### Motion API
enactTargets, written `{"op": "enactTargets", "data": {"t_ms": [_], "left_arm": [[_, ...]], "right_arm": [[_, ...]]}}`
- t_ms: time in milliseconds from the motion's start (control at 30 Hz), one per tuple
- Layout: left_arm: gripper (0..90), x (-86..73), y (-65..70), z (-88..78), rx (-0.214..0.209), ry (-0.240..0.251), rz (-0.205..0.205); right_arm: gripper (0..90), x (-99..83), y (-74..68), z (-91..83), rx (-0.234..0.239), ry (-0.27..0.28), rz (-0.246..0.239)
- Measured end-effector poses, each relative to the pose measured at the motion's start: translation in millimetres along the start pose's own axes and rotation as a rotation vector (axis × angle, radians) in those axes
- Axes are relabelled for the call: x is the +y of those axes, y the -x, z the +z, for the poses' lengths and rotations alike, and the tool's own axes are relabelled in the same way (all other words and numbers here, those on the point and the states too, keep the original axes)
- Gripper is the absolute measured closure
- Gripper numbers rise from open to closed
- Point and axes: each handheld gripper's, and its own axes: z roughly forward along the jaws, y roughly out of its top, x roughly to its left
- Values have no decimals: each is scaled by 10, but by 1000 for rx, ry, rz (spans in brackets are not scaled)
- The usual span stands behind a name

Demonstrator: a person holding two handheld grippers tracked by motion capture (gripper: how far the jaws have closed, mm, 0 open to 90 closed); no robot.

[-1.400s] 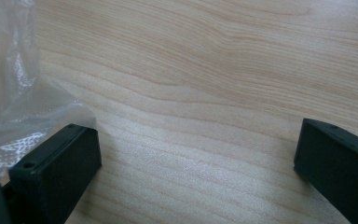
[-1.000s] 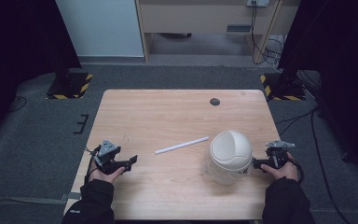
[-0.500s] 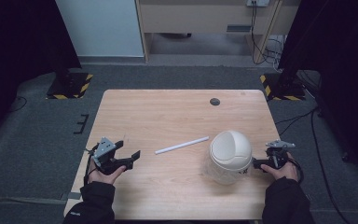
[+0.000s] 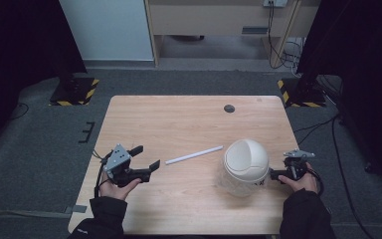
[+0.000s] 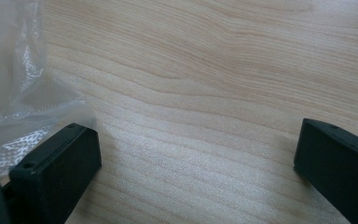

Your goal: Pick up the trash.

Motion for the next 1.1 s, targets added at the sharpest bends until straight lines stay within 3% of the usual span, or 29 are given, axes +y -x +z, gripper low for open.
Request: {"op": "enactTargets", "data": {"t_ms": [300,600,800,1100], "left_arm": [[158,164,213,123,-101,26,25],[158,344,506,397,-203,26,66],[158,412,669,558,-254,15,82],[158,472,1027,914,-352,-34,112]], "right_arm": [[8,0,1,0,0,-1,-2],[8,-2,-7,-4,7,-3,-2],[8,-3,-8,-4,7,-2,-3],[8,-3,-9,-4,7,-2,-3]]}}
